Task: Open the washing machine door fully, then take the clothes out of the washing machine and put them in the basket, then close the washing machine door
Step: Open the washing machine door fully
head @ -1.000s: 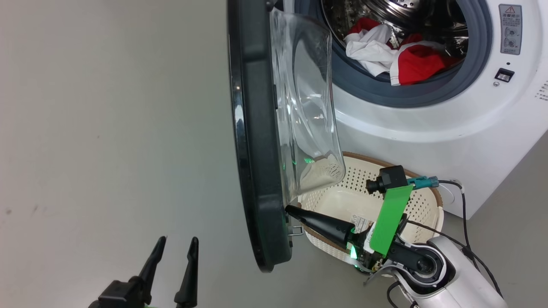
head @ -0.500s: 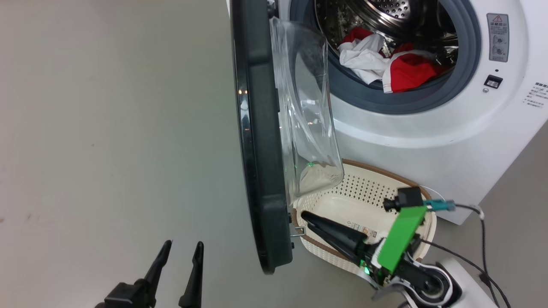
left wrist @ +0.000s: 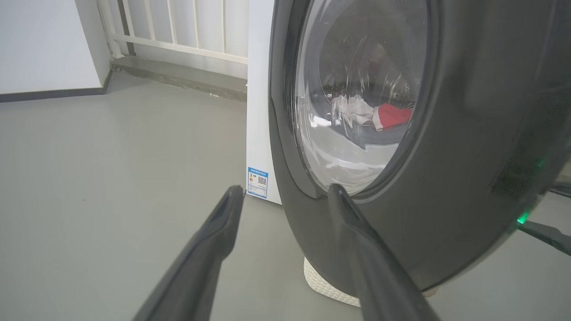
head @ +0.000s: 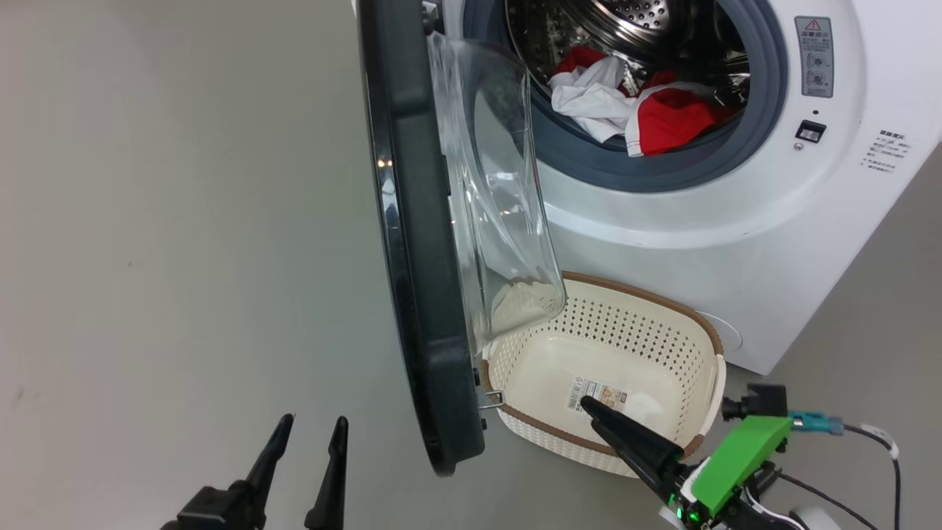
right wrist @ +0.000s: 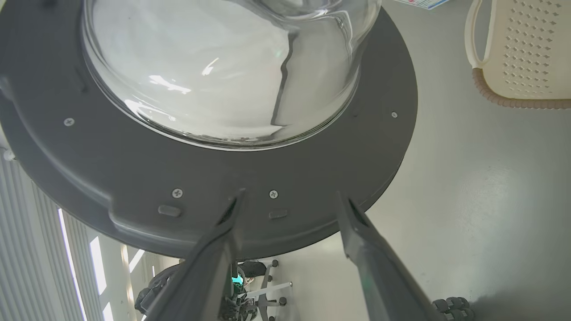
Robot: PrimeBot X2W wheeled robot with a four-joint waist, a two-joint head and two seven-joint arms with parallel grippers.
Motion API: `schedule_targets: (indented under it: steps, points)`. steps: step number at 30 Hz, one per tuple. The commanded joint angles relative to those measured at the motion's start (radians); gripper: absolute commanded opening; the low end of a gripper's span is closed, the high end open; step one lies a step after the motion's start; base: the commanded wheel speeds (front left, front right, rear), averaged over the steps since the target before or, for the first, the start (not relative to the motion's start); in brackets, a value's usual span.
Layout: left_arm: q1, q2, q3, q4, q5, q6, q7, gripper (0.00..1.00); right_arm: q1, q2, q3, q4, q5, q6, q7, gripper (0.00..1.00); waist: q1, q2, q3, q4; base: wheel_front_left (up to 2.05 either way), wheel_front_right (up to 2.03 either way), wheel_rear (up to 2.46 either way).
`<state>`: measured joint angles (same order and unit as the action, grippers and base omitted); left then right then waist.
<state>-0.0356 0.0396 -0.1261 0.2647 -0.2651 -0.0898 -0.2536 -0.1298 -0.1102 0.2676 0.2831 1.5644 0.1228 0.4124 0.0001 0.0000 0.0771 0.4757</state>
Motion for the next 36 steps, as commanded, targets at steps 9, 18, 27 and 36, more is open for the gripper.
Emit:
schedule_targets:
  steps: [9,18,27,36]
  points:
    - [0.002,0.011,0.046,-0.019,0.006,-0.008,-0.008,1.00,0.067,-0.021,-0.004,-0.015,-0.044,0.008,-0.118,1.00,-0.0001,0.0000,-0.008,-0.020,0.00,0.00,0.00]
    - [0.003,0.011,0.051,-0.018,0.003,-0.010,-0.008,1.00,0.067,-0.094,0.054,0.019,-0.199,0.008,-0.359,1.00,-0.0001,0.0000,-0.002,-0.031,0.00,0.00,0.00]
    - [-0.003,0.011,0.052,-0.012,0.001,-0.012,-0.008,1.00,0.013,-0.182,0.232,0.120,-0.354,0.008,-0.632,1.00,-0.0001,0.0000,0.002,-0.035,0.00,0.00,0.00]
    - [-0.005,0.011,0.054,-0.009,0.002,-0.013,-0.008,1.00,-0.017,-0.181,0.160,0.181,-0.593,0.008,-0.674,1.00,-0.0001,0.0000,0.007,-0.041,0.00,0.00,0.00]
